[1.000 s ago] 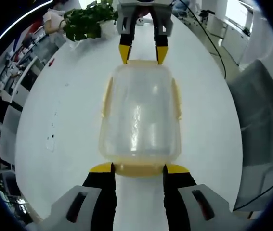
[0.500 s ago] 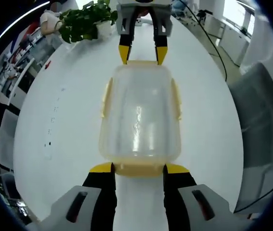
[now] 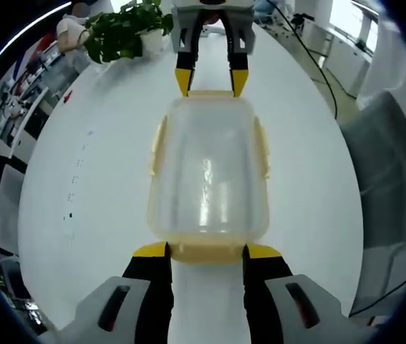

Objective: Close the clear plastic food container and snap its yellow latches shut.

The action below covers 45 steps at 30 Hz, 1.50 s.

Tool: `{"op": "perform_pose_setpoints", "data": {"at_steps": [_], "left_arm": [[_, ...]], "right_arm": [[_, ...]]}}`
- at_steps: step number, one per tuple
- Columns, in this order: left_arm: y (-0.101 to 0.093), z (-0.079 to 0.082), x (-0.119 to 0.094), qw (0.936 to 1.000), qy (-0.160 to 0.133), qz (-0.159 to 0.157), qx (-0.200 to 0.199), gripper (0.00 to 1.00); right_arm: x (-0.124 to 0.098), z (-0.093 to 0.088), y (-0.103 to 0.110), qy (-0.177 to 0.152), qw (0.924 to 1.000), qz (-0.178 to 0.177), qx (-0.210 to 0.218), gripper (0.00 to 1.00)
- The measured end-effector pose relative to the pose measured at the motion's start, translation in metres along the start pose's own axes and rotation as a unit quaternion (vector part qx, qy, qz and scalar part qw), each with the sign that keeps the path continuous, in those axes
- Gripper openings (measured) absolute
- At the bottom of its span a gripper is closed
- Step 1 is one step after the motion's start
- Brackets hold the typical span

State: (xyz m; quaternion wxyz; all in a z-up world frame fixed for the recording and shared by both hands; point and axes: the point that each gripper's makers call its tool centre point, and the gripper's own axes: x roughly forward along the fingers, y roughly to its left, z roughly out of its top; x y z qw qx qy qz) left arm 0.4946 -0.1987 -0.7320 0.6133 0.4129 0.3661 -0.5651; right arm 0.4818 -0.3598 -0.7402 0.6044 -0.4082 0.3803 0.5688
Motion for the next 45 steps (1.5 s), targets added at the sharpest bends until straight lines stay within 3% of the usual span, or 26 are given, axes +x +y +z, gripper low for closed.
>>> {"op": "perform_pose_setpoints", "data": {"at_steps": [31,35,38,42,45], "left_arm": [[0.000,-0.003,0.011,0.9997,-0.009,-0.024,-0.003,0.37],[0.001,-0.010,0.012,0.9998,0.000,-0.021,-0.005,0.36],[-0.004,-0.017,0.013,0.9998,0.003,-0.022,0.000,0.43],[-0.005,-0.022,0.009,0.9996,0.000,-0.022,-0.017,0.45],[-0.004,-0.016,0.001,0.9975,-0.030,-0.013,-0.064,0.44]], "right_arm": [[0.007,-0.005,0.000,-0.006,0.9997,0.023,0.006,0.38],[0.011,-0.012,0.005,0.007,0.9992,0.029,-0.026,0.38],[0.012,-0.016,0.006,0.011,0.9995,0.025,-0.017,0.46],[0.005,-0.018,0.006,0.002,0.9998,0.022,0.003,0.46],[-0.004,-0.011,0.003,-0.018,0.9993,0.011,0.030,0.46]]}}
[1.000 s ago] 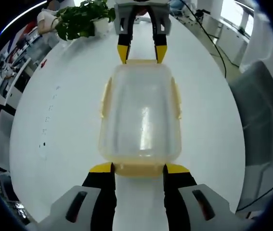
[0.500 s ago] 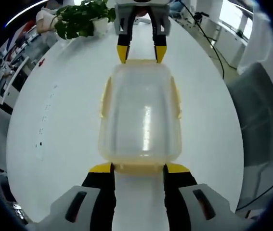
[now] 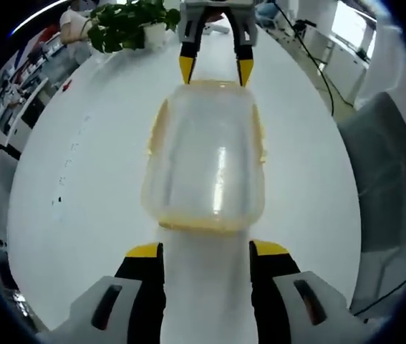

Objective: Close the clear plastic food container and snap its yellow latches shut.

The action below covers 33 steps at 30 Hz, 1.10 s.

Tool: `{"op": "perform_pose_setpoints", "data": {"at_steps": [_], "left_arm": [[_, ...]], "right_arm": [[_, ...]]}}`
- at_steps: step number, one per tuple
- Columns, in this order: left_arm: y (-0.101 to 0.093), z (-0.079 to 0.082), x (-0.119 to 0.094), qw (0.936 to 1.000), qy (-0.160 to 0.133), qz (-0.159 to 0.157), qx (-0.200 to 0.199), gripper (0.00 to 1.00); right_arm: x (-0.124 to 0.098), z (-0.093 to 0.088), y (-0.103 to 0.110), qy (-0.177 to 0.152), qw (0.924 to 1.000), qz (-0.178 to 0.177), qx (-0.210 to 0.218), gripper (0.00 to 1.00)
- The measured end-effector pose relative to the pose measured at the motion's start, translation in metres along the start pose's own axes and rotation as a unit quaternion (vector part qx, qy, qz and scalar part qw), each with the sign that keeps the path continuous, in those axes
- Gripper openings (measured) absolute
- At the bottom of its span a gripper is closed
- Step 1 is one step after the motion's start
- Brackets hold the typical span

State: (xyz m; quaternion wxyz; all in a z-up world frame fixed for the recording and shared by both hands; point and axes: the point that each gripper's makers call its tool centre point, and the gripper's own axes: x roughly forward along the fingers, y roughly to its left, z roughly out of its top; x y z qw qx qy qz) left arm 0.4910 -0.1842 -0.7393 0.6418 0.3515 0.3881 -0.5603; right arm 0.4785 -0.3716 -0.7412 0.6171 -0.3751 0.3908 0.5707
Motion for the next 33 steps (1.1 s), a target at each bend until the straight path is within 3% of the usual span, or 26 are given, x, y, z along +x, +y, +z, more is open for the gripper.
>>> {"op": "perform_pose_setpoints", "data": {"at_steps": [3,5,10,11,14,18,20,24,26,28,29,31,33], "left_arm": [[-0.001,0.000,-0.004,0.9990,-0.006,-0.003,-0.044,0.44],[0.003,-0.006,-0.006,0.9977,0.012,0.016,-0.065,0.43],[0.003,0.001,-0.008,0.9942,-0.004,0.025,-0.105,0.42],[0.007,-0.001,-0.009,0.9916,0.000,0.037,-0.124,0.40],[0.010,0.002,-0.012,0.9845,-0.013,0.040,-0.170,0.41],[0.016,0.003,-0.014,0.9806,-0.015,0.060,-0.186,0.41],[0.017,0.006,-0.016,0.9747,-0.028,0.063,-0.213,0.41],[0.017,0.007,-0.016,0.9692,-0.029,0.071,-0.234,0.40],[0.016,0.007,-0.016,0.9621,-0.028,0.073,-0.261,0.40],[0.019,0.009,-0.017,0.9606,-0.033,0.083,-0.263,0.40],[0.018,0.011,-0.017,0.9525,-0.040,0.080,-0.291,0.41],[0.020,0.014,-0.017,0.9439,-0.051,0.079,-0.317,0.40],[0.021,0.012,-0.018,0.9447,-0.043,0.086,-0.314,0.40]], "right_arm": [[-0.011,0.006,-0.007,-0.012,0.9995,-0.028,0.008,0.41],[-0.015,0.010,-0.007,-0.020,0.9990,-0.031,0.024,0.41],[-0.024,0.023,-0.011,-0.034,0.9943,-0.049,0.089,0.36],[-0.025,0.025,-0.016,-0.030,0.9925,-0.064,0.100,0.36],[-0.025,0.031,-0.015,-0.031,0.9889,-0.064,0.131,0.36],[-0.020,0.035,-0.011,-0.031,0.9869,-0.055,0.148,0.39],[-0.018,0.037,-0.012,-0.031,0.9838,-0.055,0.168,0.38],[-0.016,0.041,-0.012,-0.033,0.9783,-0.059,0.196,0.38],[-0.015,0.041,-0.012,-0.034,0.9750,-0.060,0.211,0.37],[-0.014,0.042,-0.012,-0.040,0.9698,-0.059,0.233,0.38],[-0.014,0.042,-0.012,-0.040,0.9685,-0.060,0.238,0.38],[-0.013,0.042,-0.010,-0.041,0.9662,-0.055,0.248,0.37],[-0.012,0.043,-0.009,-0.044,0.9629,-0.056,0.260,0.38]]}}
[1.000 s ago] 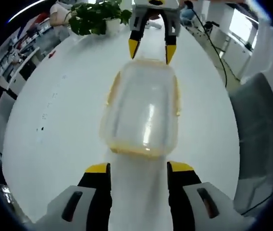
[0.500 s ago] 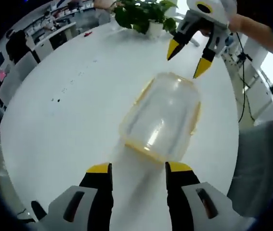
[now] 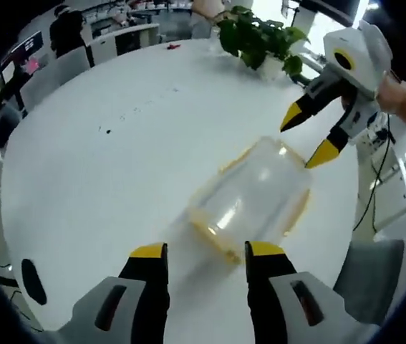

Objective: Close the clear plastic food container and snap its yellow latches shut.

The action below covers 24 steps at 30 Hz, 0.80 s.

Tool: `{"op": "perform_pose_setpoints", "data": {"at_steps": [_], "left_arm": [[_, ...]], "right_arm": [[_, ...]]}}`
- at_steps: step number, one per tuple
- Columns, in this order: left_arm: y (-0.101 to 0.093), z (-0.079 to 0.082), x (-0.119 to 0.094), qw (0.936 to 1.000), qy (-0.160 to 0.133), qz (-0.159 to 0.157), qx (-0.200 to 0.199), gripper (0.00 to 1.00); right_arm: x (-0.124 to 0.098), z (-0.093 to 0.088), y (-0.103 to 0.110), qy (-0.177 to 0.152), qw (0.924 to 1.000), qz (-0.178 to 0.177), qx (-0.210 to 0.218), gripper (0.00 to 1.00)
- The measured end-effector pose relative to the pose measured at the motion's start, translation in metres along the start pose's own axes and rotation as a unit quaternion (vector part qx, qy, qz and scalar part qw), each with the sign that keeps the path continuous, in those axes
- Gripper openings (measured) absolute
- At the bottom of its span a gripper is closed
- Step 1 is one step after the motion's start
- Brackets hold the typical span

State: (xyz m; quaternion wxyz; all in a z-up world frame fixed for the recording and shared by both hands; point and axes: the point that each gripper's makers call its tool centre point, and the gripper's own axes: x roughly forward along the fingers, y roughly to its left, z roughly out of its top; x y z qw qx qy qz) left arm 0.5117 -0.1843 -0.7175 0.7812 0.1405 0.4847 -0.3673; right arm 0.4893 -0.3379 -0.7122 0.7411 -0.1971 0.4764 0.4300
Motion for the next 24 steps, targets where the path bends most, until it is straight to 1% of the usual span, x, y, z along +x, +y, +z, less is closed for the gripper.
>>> {"op": "perform_pose_setpoints", "data": {"at_steps": [2,3,6,7,9,10,12,13,15,17,20,21,24], "left_arm": [[0.001,0.001,0.000,1.0000,-0.001,0.007,-0.006,0.39],[-0.001,0.002,0.001,0.9998,-0.003,0.005,-0.017,0.39],[-0.004,0.004,0.001,0.9996,-0.007,0.002,-0.028,0.39],[-0.004,0.004,0.002,0.9993,-0.008,0.005,-0.037,0.39],[-0.006,0.004,0.002,0.9991,-0.008,0.004,-0.041,0.39],[-0.006,0.004,0.003,0.9987,-0.009,0.005,-0.051,0.39],[-0.007,0.005,0.004,0.9977,-0.011,0.006,-0.066,0.39],[-0.008,0.005,0.004,0.9977,-0.011,0.005,-0.067,0.39],[-0.009,0.003,0.007,0.9975,-0.006,0.008,-0.071,0.38],[-0.010,0.003,0.007,0.9963,-0.009,0.007,-0.085,0.38],[-0.011,0.005,0.009,0.9927,-0.015,0.009,-0.120,0.39],[-0.011,0.005,0.010,0.9915,-0.017,0.006,-0.129,0.40],[-0.014,0.003,0.011,0.9886,-0.016,0.000,-0.150,0.40]], "right_arm": [[0.000,0.000,0.000,-0.001,0.9999,-0.002,0.012,0.37],[0.000,0.000,0.000,-0.001,0.9998,-0.001,0.019,0.37],[0.000,-0.001,-0.001,-0.001,0.9990,-0.006,0.045,0.36],[0.001,-0.004,-0.003,0.002,0.9982,-0.009,0.059,0.35],[0.002,-0.005,-0.006,0.003,0.9973,-0.016,0.071,0.36],[0.003,-0.007,-0.005,0.004,0.9958,-0.017,0.089,0.36],[0.004,-0.009,-0.004,0.005,0.9942,-0.015,0.106,0.38],[0.005,-0.010,-0.004,0.006,0.9936,-0.017,0.112,0.37],[0.006,-0.015,-0.004,0.013,0.9909,-0.021,0.132,0.36],[0.007,-0.013,-0.004,0.002,0.9878,-0.023,0.154,0.37],[0.007,-0.016,-0.005,0.006,0.9848,-0.026,0.171,0.36],[0.009,-0.015,-0.004,-0.003,0.9807,-0.024,0.194,0.36],[0.008,-0.015,-0.007,-0.013,0.9749,-0.027,0.220,0.38]]}}
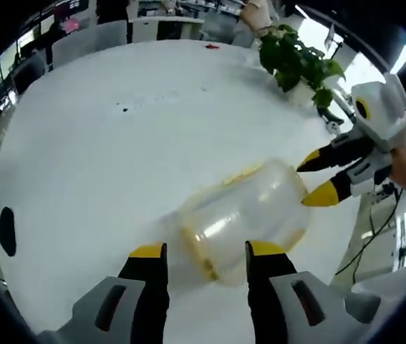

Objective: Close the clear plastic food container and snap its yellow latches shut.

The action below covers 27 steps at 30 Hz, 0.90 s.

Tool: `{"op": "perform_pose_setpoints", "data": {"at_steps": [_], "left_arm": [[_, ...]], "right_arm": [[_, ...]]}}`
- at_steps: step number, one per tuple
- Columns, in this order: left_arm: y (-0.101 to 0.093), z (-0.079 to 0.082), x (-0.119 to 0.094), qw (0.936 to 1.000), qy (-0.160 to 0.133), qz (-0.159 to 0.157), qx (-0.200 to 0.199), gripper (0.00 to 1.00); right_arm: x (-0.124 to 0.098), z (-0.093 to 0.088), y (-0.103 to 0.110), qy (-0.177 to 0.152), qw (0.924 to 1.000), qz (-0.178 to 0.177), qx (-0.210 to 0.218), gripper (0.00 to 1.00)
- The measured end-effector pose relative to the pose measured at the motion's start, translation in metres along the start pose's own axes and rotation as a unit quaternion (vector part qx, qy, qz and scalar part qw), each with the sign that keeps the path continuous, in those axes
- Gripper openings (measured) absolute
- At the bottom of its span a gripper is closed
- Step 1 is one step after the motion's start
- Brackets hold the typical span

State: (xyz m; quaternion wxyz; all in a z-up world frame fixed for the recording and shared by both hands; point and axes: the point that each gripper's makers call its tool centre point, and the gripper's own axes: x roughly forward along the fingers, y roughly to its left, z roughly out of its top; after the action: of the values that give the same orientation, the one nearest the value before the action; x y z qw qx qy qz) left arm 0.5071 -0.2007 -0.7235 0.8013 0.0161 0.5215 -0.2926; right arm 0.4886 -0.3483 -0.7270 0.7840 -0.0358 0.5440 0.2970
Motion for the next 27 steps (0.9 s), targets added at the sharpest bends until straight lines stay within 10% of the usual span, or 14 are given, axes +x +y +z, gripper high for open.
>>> {"op": "perform_pose_setpoints", "data": {"at_steps": [27], "left_arm": [[-0.008,-0.011,0.013,0.9976,-0.006,-0.021,-0.065,0.32]], "right_arm": [[0.011,-0.003,-0.001,-0.025,0.9942,0.030,0.101,0.31]]}}
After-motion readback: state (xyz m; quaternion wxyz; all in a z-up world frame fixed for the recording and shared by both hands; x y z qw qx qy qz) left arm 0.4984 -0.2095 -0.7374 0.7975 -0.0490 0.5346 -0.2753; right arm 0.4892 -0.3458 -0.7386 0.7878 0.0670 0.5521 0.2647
